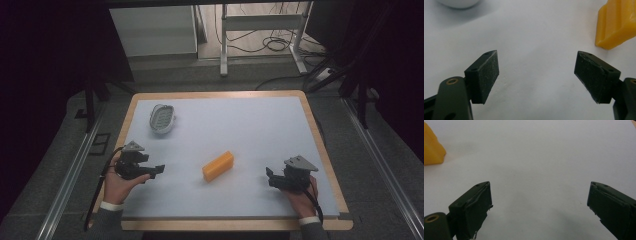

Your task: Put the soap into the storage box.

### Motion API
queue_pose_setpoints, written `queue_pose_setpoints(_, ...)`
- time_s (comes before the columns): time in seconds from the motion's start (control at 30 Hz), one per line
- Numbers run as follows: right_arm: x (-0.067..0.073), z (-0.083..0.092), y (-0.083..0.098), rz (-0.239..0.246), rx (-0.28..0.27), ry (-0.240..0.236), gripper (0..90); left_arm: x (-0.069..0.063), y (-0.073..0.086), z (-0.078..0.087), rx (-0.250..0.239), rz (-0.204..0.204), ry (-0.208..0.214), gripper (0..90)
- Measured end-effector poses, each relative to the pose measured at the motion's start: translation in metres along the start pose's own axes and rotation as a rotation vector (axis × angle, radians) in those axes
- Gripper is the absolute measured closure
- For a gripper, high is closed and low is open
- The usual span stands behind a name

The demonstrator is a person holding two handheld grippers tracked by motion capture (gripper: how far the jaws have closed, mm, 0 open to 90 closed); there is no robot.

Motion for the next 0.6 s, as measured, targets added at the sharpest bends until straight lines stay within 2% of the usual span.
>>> queue_pose_setpoints(0.33,-0.001,0.000,0.001,-0.008,0.006,0.006,5.8,-0.012,-0.020,0.006,0.008,-0.066,0.003,20.0)
queue_pose_setpoints(0.6,-0.002,0.000,0.001,-0.018,0.004,0.008,5.8,-0.027,-0.037,0.013,0.001,-0.118,0.016,19.6)
Point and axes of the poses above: each handheld gripper's, and its own axes: z roughly backward along the jaws, y roughly out of its underside, x roughly to its left, the point moved 10 cm from there along -z, roughly forward along the jaws, and after that the axes turned 10 degrees about -y, right-handed, at the moved point
